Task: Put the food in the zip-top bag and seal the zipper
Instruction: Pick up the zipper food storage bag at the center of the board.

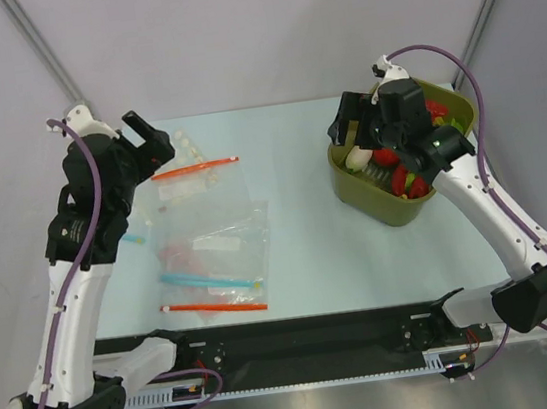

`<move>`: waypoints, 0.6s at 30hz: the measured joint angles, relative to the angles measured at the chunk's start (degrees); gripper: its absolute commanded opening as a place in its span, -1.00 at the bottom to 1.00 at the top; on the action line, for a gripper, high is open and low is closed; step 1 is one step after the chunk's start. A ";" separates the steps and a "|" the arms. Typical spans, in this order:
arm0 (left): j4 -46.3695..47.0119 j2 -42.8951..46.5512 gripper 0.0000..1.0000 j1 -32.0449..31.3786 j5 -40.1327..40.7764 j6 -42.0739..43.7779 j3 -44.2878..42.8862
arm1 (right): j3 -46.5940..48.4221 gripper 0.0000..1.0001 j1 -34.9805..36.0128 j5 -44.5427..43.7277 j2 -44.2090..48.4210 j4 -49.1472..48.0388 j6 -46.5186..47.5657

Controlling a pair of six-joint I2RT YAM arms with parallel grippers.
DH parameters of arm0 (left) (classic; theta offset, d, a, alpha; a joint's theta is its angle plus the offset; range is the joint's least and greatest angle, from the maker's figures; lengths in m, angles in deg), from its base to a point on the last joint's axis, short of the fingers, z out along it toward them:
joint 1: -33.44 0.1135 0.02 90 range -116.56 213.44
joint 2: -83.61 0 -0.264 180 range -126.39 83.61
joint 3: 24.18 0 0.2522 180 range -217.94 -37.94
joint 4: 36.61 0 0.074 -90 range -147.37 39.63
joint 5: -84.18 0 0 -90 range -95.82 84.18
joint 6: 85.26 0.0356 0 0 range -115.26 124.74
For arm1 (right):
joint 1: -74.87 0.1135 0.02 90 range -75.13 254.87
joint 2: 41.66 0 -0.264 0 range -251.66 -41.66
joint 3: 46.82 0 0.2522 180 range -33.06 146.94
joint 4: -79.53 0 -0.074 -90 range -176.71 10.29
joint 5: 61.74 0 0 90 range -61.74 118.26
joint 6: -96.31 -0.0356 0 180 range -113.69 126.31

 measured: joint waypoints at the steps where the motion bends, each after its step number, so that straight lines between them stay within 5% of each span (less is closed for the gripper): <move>1: -0.20 0.00 1.00 0.00 0.20 0.00 0.04 | -0.15 0.99 -0.02 0.15 0.00 -0.28 0.00; 10: -1.55 -0.48 0.99 1.29 2.95 0.00 0.28 | -0.42 0.99 -0.42 2.99 -0.11 -1.25 1.05; 18: -2.89 -10.51 1.00 16.11 2.82 -2.38 4.13 | -0.63 0.99 -0.87 3.76 -1.07 0.00 6.27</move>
